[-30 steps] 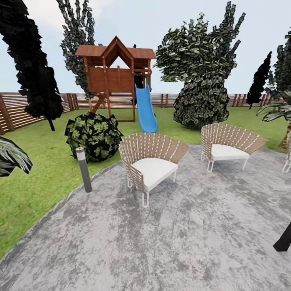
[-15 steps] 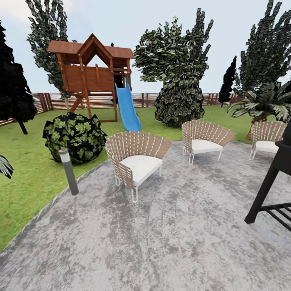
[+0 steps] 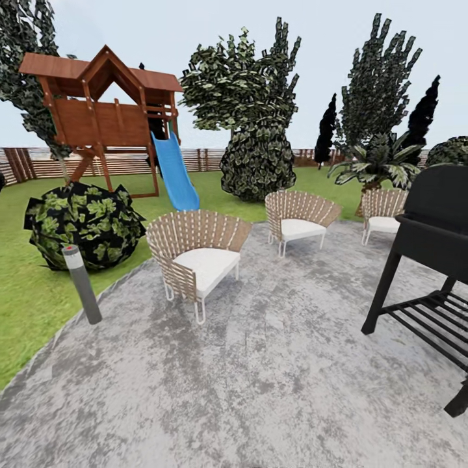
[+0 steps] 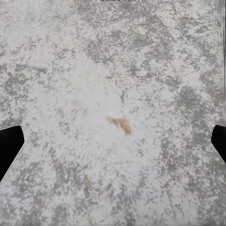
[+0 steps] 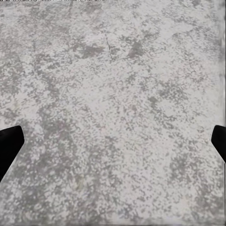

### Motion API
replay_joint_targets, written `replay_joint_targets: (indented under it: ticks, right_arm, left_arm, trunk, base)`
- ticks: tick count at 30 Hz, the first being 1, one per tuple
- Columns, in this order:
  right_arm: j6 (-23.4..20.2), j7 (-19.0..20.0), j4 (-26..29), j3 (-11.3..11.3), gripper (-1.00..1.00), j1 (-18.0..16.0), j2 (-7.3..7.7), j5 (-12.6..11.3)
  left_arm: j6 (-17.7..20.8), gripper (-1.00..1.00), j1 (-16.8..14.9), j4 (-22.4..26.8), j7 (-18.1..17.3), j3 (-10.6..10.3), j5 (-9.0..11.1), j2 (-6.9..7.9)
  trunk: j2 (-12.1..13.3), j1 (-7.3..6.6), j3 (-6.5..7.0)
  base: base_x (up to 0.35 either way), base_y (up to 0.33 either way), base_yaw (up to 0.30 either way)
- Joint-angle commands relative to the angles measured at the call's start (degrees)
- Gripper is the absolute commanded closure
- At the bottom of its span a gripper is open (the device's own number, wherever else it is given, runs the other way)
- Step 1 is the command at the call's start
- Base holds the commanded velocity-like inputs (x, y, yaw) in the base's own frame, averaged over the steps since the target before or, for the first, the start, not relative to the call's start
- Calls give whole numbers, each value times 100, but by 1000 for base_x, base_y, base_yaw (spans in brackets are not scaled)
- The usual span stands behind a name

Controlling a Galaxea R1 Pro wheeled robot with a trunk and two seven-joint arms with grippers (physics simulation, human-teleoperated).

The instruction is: Pick up the pesticide atomizer in the garden and spray insectifuge to fully cover both potted plants in the garden.

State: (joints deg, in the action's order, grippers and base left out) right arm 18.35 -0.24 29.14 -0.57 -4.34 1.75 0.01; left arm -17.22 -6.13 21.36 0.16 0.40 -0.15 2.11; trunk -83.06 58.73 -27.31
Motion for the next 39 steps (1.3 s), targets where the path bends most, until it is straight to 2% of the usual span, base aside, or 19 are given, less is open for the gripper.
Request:
replay_joint_targets:
  ticks: [1, 39]
  right_arm:
    - [17, -2, -5, -4, -100, -5, 0, -1]
    - [8, -2, -28, -4, -100, -5, 1, 7]
  left_arm:
    - [-18, -100, -2, -4, 2, 3, -4, 0]
    - [-25, -100, -2, -80, 2, -8, -9, -23]
  trunk:
    - [-2, 0, -6]
    - [-2, 0, -8]
  base:
    - [-1, 68, -282]
    - [0, 4, -261]
